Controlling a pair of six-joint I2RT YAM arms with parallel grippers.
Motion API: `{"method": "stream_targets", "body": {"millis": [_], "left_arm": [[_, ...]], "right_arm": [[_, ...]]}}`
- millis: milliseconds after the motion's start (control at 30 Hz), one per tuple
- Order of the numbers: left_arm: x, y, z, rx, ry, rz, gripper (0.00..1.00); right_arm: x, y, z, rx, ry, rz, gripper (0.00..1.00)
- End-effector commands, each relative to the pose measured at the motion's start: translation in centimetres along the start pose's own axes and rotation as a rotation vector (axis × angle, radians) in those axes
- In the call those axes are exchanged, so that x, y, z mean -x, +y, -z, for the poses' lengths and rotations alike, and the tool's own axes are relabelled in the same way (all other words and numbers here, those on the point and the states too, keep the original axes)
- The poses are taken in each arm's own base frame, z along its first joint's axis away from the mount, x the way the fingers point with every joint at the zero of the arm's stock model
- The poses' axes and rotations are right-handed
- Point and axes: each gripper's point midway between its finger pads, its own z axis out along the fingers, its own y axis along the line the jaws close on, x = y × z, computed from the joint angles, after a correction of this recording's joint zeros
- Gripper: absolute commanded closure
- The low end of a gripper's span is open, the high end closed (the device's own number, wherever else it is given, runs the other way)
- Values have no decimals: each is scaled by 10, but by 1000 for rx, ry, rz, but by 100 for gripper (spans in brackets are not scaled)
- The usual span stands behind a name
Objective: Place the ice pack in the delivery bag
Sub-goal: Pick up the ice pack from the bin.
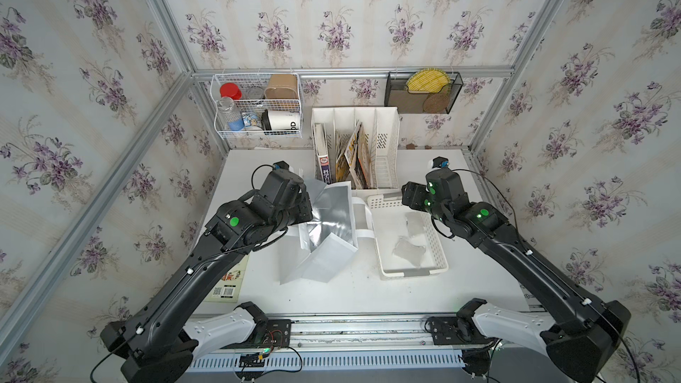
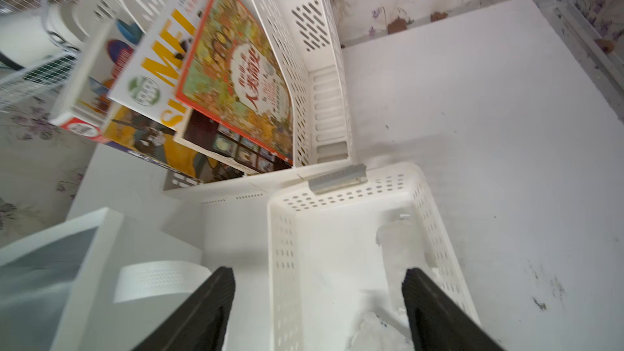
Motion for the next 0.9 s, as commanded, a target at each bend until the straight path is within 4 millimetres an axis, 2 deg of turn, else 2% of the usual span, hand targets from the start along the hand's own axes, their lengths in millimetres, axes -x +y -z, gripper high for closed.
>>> {"method": "stream_targets", "body": {"millis": [0, 133, 400, 533, 700, 867], "left_arm": [[12, -7, 1, -21, -46, 2, 100], [11, -6, -1, -18, -42, 5, 100], [5, -4, 1, -28, -33, 11, 100], [5, -3, 2, -30, -36, 11, 100], [4, -6, -1, -39, -26, 14, 100], [4, -6, -2, -37, -24, 14, 100]], "right_arm": [[-26, -19, -25, -49, 122, 58, 17], [-49, -30, -55, -72, 221, 68, 18], [-71, -52, -99, -159, 302, 78, 18], [-78, -68, -109, -233, 301, 76, 19], [-94, -68, -121, -211, 350, 73, 25], [-100, -77, -127, -251, 365, 83, 27]]}}
